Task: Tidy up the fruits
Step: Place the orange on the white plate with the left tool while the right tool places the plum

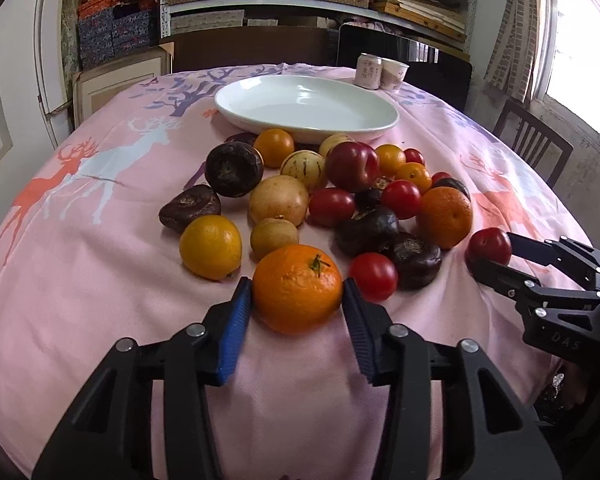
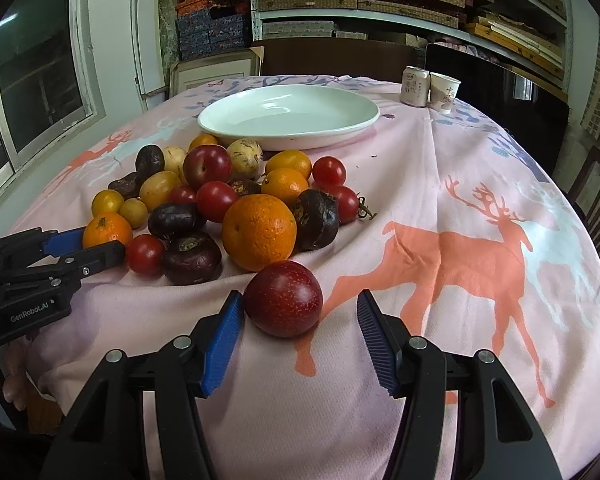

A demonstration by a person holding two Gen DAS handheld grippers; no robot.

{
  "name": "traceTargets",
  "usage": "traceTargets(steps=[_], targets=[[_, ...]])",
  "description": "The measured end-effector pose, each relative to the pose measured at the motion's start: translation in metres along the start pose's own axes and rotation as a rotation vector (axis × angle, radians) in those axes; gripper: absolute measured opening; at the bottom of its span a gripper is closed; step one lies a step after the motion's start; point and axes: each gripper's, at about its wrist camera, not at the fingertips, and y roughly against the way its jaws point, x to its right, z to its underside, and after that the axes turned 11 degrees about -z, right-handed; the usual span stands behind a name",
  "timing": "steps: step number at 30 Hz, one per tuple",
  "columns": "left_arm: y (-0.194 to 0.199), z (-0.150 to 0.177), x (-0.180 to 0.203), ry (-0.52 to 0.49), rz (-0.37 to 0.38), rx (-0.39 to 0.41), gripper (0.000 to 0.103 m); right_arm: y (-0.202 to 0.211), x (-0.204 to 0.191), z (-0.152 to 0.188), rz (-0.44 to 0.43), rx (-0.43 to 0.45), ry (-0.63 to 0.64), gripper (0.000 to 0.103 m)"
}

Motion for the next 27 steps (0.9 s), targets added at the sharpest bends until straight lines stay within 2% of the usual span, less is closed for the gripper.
traceTargets(steps=[2,11,18,21,24,27], targets=[[0.002,0.001,0.0,0.0,0.008,0.004,0.044,0.0,0.001,0.0,-0.046,0.006,-0.006,0.039],[0.027,0.002,-0.012,0.031,0.043,0.054,0.044,0.022,0.01,0.001,-0.092,0.065,-0.023,0.039],[0.039,-0.023,-0.015,0.021,0.064,0.081,0.044,0.043,0.029,-0.026,-0.104,0.113,-0.04,0.039],[0.036,-0.047,-0.022,0.025,0.079,0.082,0.044,0.052,0.042,-0.05,-0.099,0.148,-0.056,0.039],[0.028,-0.085,-0.026,0.013,0.077,0.096,0.045,0.058,0.056,-0.086,-0.096,0.199,-0.057,0.039],[0.002,-0.129,-0.025,-0.004,0.083,0.077,0.045,0.045,0.067,-0.132,-0.067,0.233,-0.041,0.039]])
